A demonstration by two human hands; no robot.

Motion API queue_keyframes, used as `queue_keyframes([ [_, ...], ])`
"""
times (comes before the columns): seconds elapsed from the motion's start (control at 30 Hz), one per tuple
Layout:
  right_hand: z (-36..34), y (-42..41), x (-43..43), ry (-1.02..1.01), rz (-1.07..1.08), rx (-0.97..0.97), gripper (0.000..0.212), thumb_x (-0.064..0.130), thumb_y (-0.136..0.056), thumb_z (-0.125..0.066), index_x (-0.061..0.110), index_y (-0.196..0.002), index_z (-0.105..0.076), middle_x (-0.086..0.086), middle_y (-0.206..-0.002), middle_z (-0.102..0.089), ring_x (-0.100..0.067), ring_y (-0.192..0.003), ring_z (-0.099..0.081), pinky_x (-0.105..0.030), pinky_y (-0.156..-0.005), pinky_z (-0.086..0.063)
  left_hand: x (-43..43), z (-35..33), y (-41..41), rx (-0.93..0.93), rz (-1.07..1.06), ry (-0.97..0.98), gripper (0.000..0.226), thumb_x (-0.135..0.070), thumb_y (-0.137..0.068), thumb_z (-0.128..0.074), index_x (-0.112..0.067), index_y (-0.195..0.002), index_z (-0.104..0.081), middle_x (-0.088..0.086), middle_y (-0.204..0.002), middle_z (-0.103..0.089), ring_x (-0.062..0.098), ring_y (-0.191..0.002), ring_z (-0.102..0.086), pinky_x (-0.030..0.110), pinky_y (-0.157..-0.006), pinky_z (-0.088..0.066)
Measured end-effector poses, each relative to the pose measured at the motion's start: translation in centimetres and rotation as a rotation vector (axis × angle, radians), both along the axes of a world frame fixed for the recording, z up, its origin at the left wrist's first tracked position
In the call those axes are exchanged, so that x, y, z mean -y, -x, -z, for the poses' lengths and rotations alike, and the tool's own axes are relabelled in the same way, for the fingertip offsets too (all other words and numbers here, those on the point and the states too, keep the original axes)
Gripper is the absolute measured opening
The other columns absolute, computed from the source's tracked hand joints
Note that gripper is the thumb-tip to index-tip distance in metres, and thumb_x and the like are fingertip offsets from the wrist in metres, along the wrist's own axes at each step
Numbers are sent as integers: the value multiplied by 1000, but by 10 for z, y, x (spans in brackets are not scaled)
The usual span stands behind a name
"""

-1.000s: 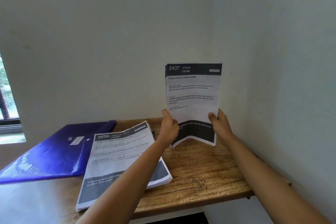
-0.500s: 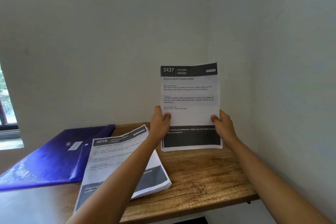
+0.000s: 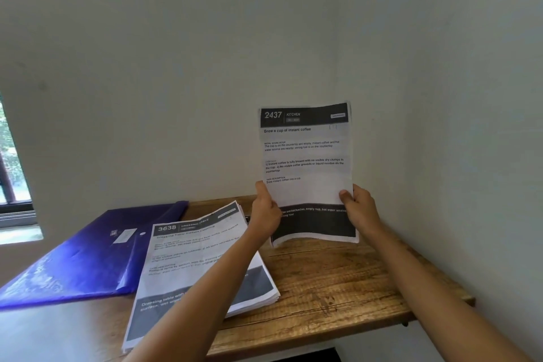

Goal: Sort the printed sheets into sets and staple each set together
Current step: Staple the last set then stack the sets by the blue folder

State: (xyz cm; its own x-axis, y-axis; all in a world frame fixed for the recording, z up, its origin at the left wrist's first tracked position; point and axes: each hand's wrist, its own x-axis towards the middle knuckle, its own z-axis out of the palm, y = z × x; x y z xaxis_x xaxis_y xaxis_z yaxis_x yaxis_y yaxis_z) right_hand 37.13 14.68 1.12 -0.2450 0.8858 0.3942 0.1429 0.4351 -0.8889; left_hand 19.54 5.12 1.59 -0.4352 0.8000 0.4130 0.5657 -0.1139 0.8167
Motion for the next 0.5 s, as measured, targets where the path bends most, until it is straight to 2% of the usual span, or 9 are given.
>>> queue_keyframes([
  [0.13,-17,-7,-6,-14,-10,56,29,12,-101,-42,4,-123,-58,-10,-120,-63,-26,-107,-59,-33,-92,-46,2,-19,15,78,87,3,25,-11,-102,-40,-9,-126,-33,10,-135,-51,23,-115,-55,28,-80,-54],
  [0.2,-25,-11,-9,58,-69,46,28,11,-100,-44,7,-121,-60,-10,-120,-64,-26,-106,-60,-37,-95,-47,5,-32,25,156,134,7,29,-19,-103,-41,-9,-130,-39,8,-133,-54,23,-114,-57,32,-87,-53],
  [0.27,-30,-15,-9,150,-138,67,26,11,-99,-46,6,-121,-60,-10,-117,-64,-25,-103,-60,-35,-91,-46,8,-45,34,276,192,-8,30,-24,-104,-40,-8,-129,-43,9,-129,-59,24,-110,-63,40,-91,-55],
  [0.4,-31,-14,-2,306,-291,121,23,11,-97,-52,3,-117,-59,-13,-114,-66,-27,-98,-62,-37,-88,-47,15,-69,47,517,173,-97,31,-21,-106,-34,-3,-124,-52,16,-122,-64,29,-101,-66,44,-83,-56],
  [0.47,-27,-11,1,368,-393,100,36,18,-89,-66,-1,-118,-59,-18,-114,-67,-34,-103,-63,-45,-94,-49,20,-76,53,612,142,-139,29,-19,-105,-35,-2,-120,-54,20,-118,-65,32,-97,-67,46,-79,-57],
  [0.5,-25,-10,2,399,-453,81,56,28,-74,-81,0,-118,-59,-19,-113,-67,-37,-105,-63,-47,-95,-49,24,-77,55,649,121,-150,28,-19,-105,-36,-2,-119,-54,20,-115,-66,33,-95,-68,47,-77,-58],
])
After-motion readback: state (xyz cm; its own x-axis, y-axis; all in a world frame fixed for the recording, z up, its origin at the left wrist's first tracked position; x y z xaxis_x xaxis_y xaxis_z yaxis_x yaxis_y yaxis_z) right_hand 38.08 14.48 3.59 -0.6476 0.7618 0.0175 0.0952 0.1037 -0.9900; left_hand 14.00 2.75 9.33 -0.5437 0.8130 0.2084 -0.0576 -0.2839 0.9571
